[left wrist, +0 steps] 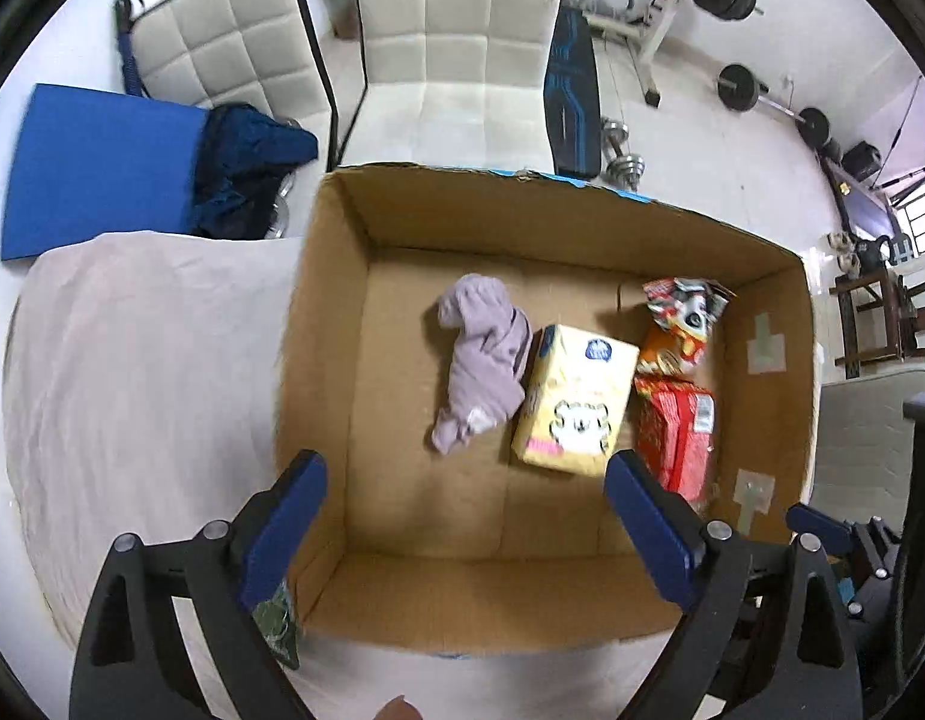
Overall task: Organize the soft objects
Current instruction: 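Carry the towel and red bag into the box and release both, then grasp the green snack bag with the left tool while the right tool grasps the blue ice-pop wrapper, then carry the green bag and blue wrapper into the box and release both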
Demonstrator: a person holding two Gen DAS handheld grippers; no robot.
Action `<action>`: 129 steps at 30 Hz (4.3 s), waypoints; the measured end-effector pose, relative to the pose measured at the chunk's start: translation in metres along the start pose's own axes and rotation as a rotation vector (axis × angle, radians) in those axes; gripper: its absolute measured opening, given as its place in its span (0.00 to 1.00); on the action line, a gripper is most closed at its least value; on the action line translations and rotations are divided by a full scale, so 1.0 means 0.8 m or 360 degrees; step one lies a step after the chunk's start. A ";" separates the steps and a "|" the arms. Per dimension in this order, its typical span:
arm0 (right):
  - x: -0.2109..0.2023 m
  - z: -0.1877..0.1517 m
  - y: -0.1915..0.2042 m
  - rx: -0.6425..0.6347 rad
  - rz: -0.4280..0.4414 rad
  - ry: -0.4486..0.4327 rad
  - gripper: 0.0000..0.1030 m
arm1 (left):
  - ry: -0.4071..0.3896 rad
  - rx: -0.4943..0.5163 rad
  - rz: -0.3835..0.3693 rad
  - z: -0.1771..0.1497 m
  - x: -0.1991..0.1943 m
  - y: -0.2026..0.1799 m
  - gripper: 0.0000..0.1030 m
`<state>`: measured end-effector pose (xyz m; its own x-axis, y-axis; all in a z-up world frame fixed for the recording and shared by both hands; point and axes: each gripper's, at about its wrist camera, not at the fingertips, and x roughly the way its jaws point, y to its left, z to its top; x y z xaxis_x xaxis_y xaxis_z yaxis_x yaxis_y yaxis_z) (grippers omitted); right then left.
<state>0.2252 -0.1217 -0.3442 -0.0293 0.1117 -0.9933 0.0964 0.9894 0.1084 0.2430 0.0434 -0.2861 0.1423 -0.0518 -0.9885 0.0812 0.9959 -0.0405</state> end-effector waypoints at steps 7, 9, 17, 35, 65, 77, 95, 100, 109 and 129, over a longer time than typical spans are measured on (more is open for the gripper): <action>-0.035 -0.042 0.005 -0.0012 0.0044 -0.0136 1.00 | -0.0194 0.0024 0.0095 -0.056 -0.056 -0.006 0.92; -0.048 -0.052 0.008 -0.0016 0.0056 -0.0178 1.00 | -0.0233 0.0009 0.0084 -0.065 -0.070 -0.003 0.92; -0.071 -0.081 0.011 0.0062 0.0206 -0.0214 1.00 | -0.0325 -0.0057 0.0075 -0.099 -0.116 0.011 0.92; 0.186 -0.159 0.038 0.0777 0.0517 0.0299 0.93 | 0.0051 -0.0589 0.0228 -0.257 0.002 0.177 0.92; 0.221 -0.203 0.075 0.0197 0.0090 0.0363 0.39 | 0.0426 -0.0009 0.0232 -0.206 0.174 0.181 0.92; 0.227 -0.226 0.066 0.0184 0.0108 0.0423 0.31 | 0.0448 -0.0060 0.0122 -0.254 0.150 0.133 0.45; 0.220 -0.262 -0.004 0.0377 0.0253 0.0363 0.74 | 0.0563 -0.0016 0.0108 -0.339 0.161 -0.020 0.46; 0.224 -0.270 0.040 0.0247 -0.0127 0.0301 0.44 | 0.0584 -0.0037 0.0093 -0.301 0.174 -0.006 0.43; 0.185 -0.273 0.011 0.0163 -0.0025 0.0254 0.17 | 0.0495 -0.0055 0.0054 -0.321 0.148 0.013 0.37; -0.016 -0.275 -0.088 0.0072 0.0352 -0.0055 0.15 | 0.0158 0.0012 -0.0145 -0.280 -0.014 -0.011 0.36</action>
<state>0.0002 -0.1723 -0.3302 0.0318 0.3214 -0.9464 0.1410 0.9360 0.3226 0.0196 0.0516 -0.3074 0.0356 -0.1341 -0.9903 0.0967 0.9868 -0.1301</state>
